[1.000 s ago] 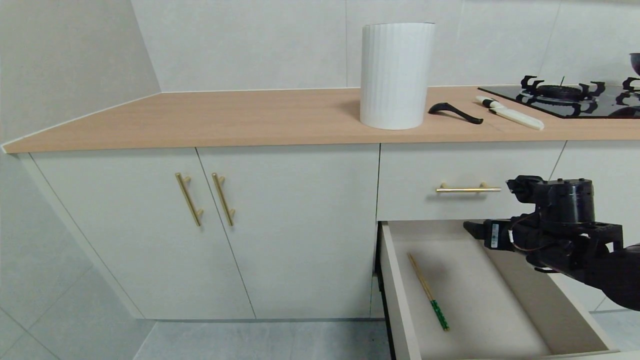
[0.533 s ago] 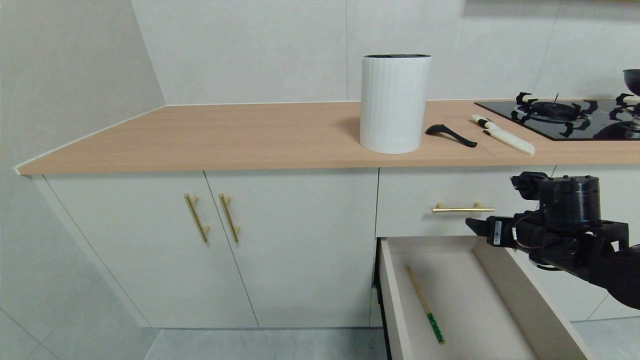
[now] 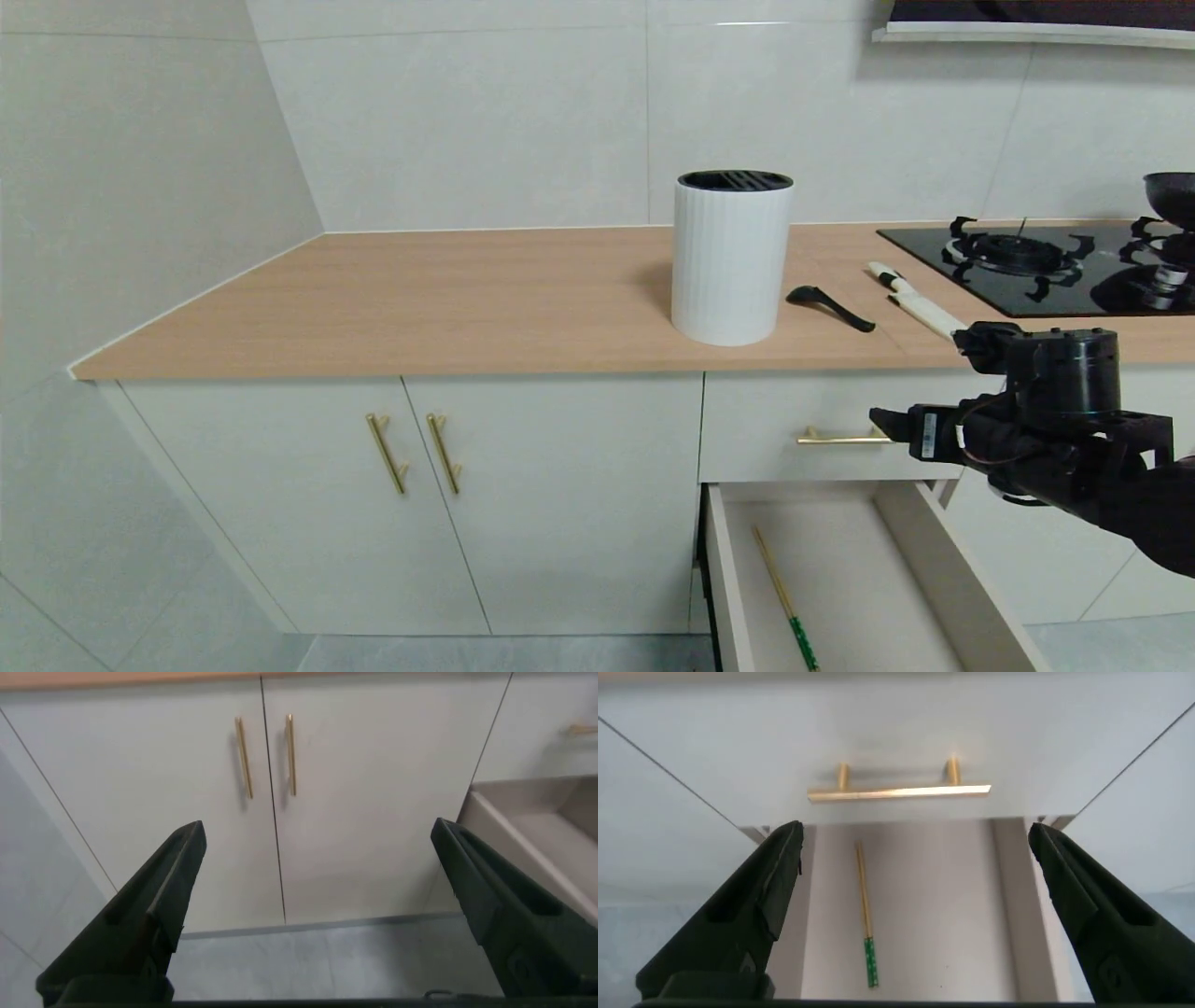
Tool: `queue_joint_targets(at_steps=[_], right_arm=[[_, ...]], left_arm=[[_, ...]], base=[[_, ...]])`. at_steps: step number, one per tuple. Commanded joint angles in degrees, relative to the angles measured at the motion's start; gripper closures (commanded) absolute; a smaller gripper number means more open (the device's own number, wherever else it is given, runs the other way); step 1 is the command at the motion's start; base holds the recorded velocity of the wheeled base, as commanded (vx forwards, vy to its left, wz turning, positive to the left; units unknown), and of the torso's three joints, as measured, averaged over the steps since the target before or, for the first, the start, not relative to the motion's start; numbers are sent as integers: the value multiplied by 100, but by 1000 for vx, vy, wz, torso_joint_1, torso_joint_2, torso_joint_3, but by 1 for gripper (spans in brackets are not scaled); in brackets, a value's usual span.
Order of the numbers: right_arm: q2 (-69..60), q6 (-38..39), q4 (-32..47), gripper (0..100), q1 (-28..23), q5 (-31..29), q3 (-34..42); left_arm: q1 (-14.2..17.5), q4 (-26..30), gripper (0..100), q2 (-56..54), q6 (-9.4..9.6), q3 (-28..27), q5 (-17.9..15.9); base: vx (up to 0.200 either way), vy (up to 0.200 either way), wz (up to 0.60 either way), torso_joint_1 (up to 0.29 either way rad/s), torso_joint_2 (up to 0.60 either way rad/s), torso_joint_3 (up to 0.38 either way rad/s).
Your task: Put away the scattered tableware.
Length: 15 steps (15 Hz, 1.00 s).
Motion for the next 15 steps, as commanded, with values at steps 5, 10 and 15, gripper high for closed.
queue_joint_targets(at_steps=[5,10,15], right_arm=[[20,-7,-1,0,2,1,0],[64,-68,-1,0,2,1,17],[55,-200,-1,0,2,1,79]], left_arm=[[1,0,0,0,-1,1,0],[1,0,0,0,-1,1,0],[1,0,0,0,-1,1,0]], base=[[0,0,0,215,-497,-281],[0,0,0,240,-524,-291],[0,0,0,71,-146,-79]])
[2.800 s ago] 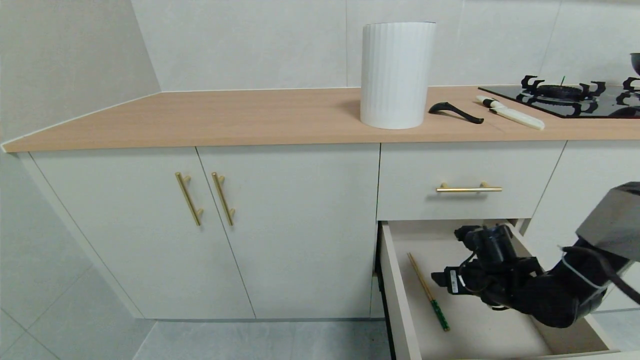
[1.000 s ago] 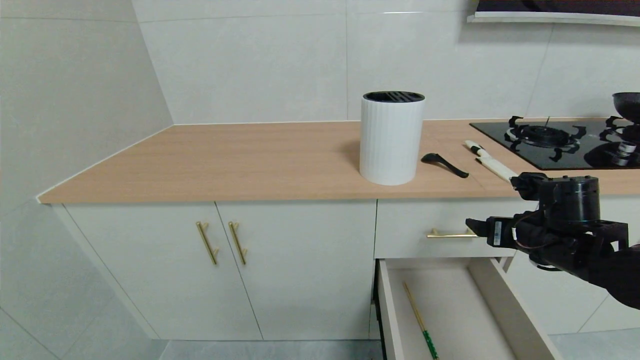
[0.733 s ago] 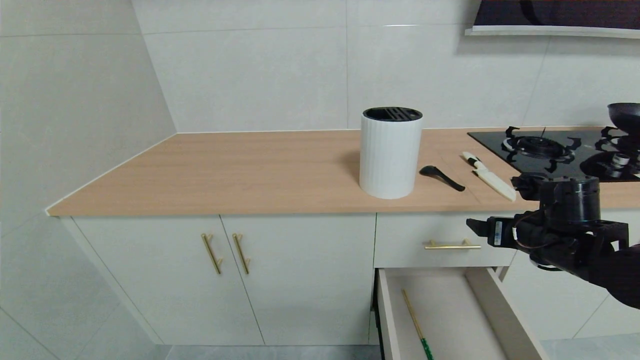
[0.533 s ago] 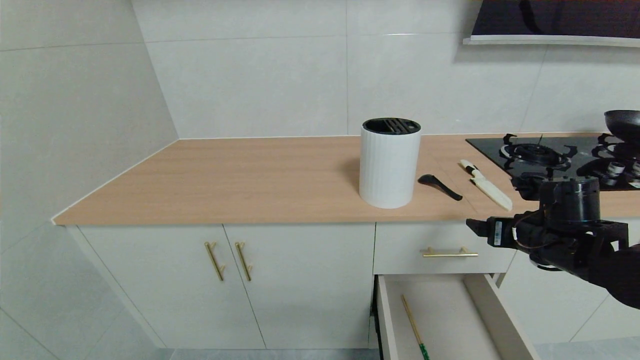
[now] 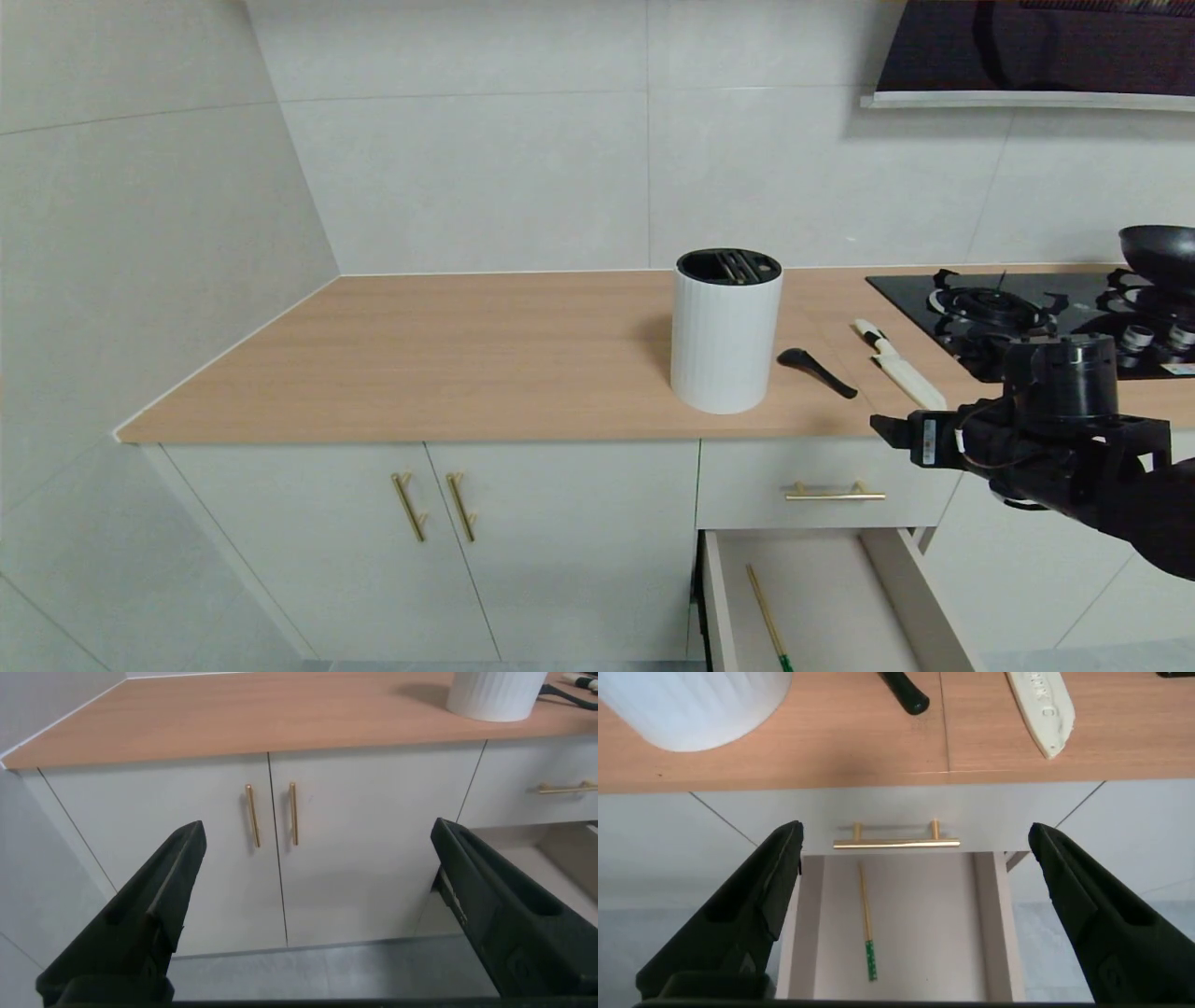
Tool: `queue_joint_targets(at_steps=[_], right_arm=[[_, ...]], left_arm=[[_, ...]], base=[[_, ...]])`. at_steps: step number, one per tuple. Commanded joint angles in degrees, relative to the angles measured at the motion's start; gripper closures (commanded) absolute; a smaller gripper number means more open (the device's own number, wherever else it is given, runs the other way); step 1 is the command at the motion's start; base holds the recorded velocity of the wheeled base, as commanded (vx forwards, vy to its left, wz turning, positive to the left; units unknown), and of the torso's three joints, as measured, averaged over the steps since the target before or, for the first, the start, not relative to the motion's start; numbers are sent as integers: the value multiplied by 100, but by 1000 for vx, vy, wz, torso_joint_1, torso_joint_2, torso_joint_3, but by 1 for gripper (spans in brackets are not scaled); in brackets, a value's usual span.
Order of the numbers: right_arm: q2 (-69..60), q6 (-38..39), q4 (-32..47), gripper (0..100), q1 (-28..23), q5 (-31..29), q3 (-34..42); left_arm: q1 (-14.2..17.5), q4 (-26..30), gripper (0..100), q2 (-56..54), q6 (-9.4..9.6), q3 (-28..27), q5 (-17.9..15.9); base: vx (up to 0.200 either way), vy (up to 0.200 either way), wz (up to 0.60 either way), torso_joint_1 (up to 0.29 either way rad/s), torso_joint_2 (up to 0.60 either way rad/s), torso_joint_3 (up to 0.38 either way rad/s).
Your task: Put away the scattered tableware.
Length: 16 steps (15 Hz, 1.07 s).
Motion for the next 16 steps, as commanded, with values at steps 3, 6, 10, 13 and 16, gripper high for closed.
queue_joint_targets(at_steps=[3,6,10,13,16], right_arm=[[-88,-131,6,0,2,-17,-126],[97,-210,129,0,-7,80,-776],[739,-456,884,0,-367,977,-2349],[1459,-491,1544,0,-596,1477,-3720],[1776,-623,1667,0,-640,2005,-3791]], left_arm=[[1,0,0,0,-1,1,0],[1,0,0,0,-1,1,0],[1,0,0,0,-1,1,0],[1,0,0,0,-1,1,0],[1,0,0,0,-1,1,0]], base=[[0,0,0,0,0,0],[0,0,0,0,0,0],[0,0,0,0,0,0],[0,0,0,0,0,0],[0,0,0,0,0,0]])
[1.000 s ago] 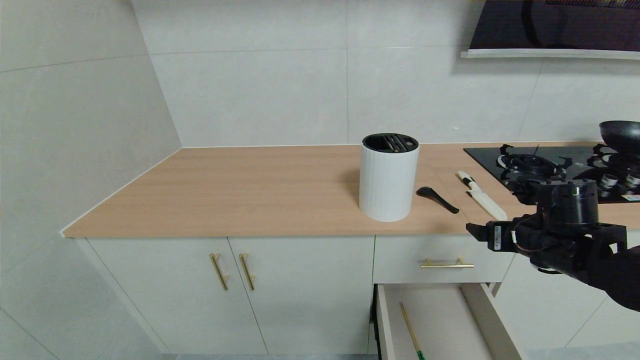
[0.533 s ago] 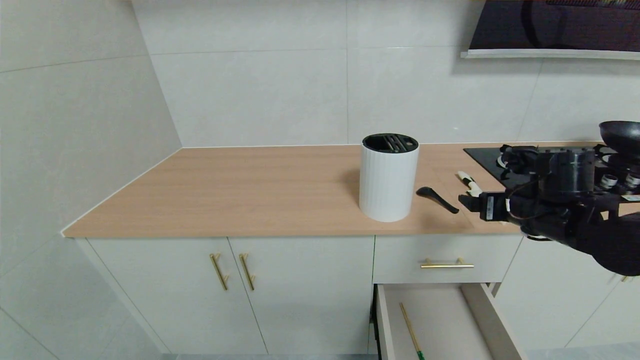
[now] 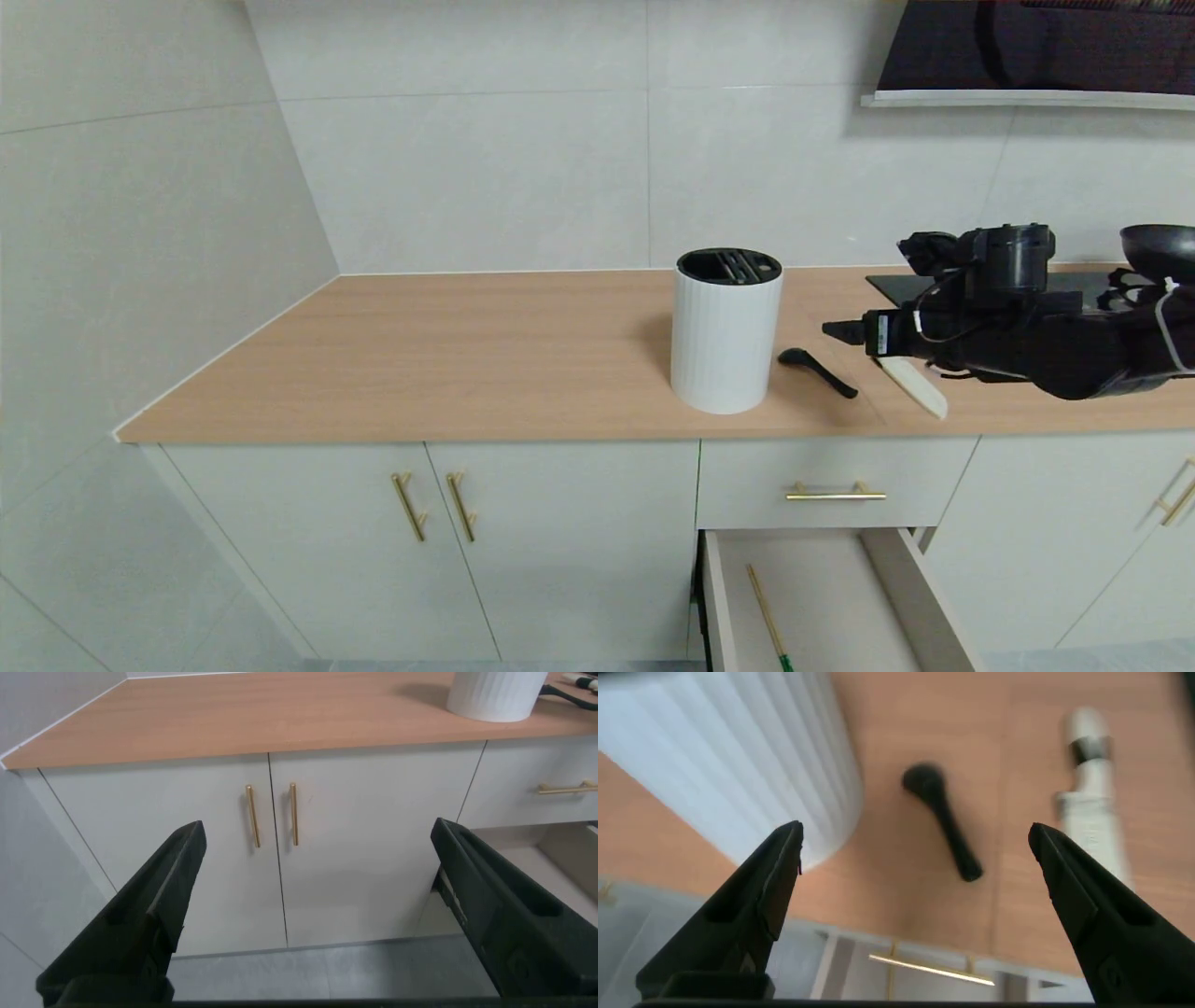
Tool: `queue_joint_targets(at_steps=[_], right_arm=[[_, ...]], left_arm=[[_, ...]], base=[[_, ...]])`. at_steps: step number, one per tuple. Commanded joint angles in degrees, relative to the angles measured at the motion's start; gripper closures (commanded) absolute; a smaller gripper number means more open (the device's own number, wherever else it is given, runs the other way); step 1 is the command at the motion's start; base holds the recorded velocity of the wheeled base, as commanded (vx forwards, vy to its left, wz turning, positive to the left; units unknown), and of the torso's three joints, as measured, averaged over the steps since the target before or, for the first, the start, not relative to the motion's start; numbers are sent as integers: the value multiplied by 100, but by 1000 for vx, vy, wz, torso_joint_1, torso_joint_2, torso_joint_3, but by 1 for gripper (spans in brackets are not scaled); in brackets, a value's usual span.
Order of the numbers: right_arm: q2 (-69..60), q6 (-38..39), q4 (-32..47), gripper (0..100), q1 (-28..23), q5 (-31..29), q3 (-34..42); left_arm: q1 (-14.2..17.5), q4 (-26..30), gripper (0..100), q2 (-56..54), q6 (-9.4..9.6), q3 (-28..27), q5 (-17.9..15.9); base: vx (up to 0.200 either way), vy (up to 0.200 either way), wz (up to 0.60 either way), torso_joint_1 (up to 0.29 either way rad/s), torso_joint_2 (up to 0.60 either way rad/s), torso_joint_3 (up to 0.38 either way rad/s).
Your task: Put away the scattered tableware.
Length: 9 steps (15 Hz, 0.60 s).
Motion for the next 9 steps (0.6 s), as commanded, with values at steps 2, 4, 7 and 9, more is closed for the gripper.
queue_joint_targets(at_steps=[2,4,7,9], right_arm=[[536,-343,-10,0,-110,64,-129],[677,-413,-27,0,-137,213,-102],[1046,-422,-107,0,-128,415,-217],[1468,-510,-678,0,-145,301,-287]], left_arm=[[-1,0,0,0,-1,1,-1],[-1,0,0,0,-1,1,-1],[-1,0,0,0,-1,1,-1],[-1,0,0,0,-1,1,-1]], base=[[0,0,0,0,0,0],[0,0,0,0,0,0],[0,0,0,0,0,0],[0,0,0,0,0,0]])
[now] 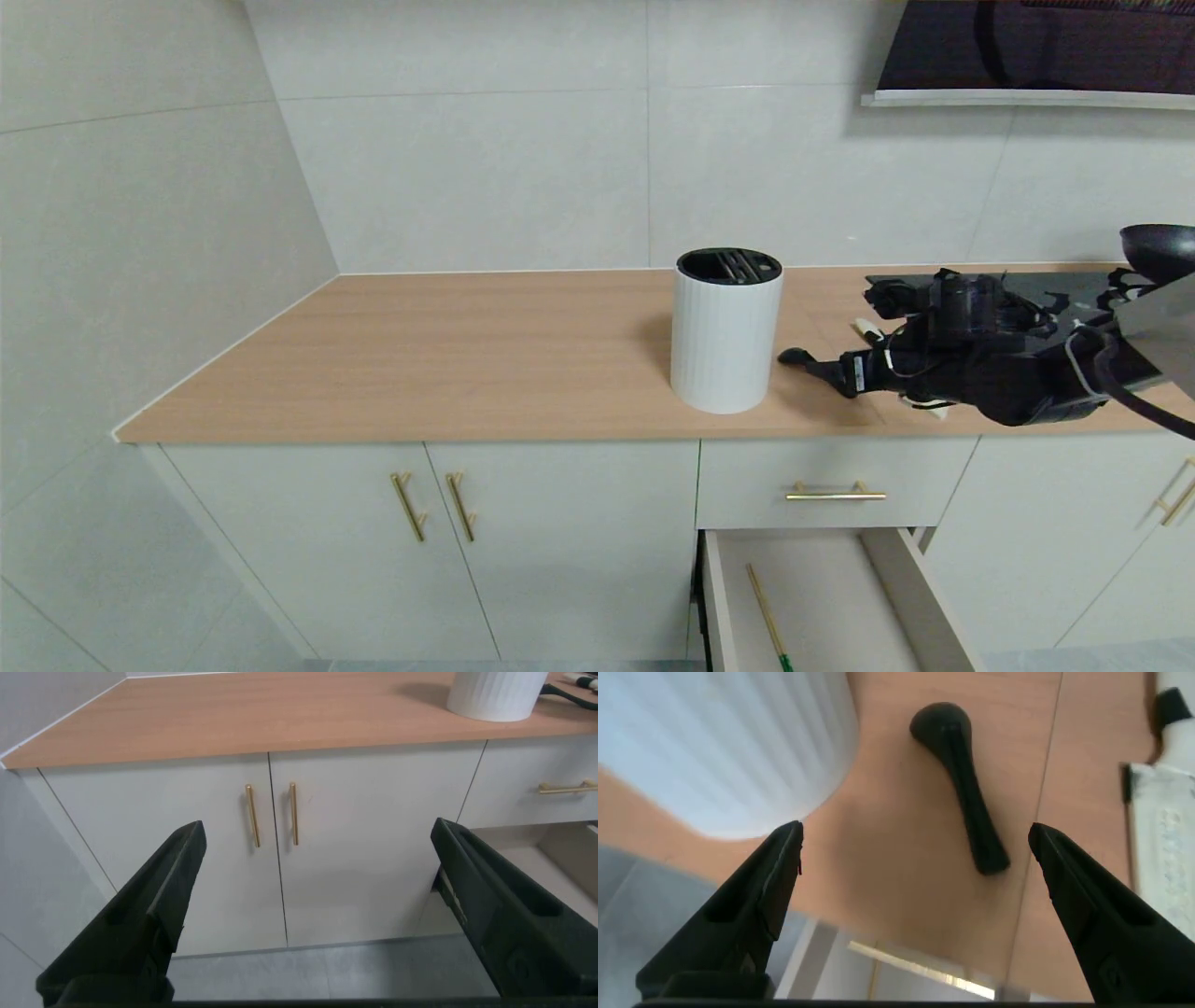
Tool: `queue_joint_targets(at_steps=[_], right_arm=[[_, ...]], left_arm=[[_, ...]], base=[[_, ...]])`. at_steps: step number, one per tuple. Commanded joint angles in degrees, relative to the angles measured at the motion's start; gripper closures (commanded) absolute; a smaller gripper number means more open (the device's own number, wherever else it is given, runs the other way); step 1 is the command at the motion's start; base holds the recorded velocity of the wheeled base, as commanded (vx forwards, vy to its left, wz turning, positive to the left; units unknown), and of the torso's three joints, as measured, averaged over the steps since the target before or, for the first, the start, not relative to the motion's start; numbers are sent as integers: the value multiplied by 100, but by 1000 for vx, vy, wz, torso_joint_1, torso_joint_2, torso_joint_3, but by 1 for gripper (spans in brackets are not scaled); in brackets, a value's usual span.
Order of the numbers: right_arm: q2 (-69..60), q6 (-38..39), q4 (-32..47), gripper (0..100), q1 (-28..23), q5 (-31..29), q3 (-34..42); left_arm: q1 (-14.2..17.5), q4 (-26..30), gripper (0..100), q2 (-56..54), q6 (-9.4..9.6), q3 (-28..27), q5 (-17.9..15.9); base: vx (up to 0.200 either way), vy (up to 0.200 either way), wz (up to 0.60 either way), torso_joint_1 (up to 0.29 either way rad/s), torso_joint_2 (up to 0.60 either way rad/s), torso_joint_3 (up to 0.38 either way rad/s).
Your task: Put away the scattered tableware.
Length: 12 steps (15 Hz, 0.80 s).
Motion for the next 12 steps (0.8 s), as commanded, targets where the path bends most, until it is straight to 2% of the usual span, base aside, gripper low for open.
queue_joint_targets(at_steps=[1,3,12], right_arm=[[641,-111,-506,0,-19,-157,-98],[940,-190,-726,0,-116,-289,-274],[1256,-208,-743,0,-256,-297,-537]], left_arm=[[-1,2,0,0,2,1,-1],[-1,2,0,0,2,1,-1],[-1,2,0,0,2,1,-1]], base=[[0,0,0,0,0,0],[0,0,0,0,0,0],[0,0,0,0,0,0]])
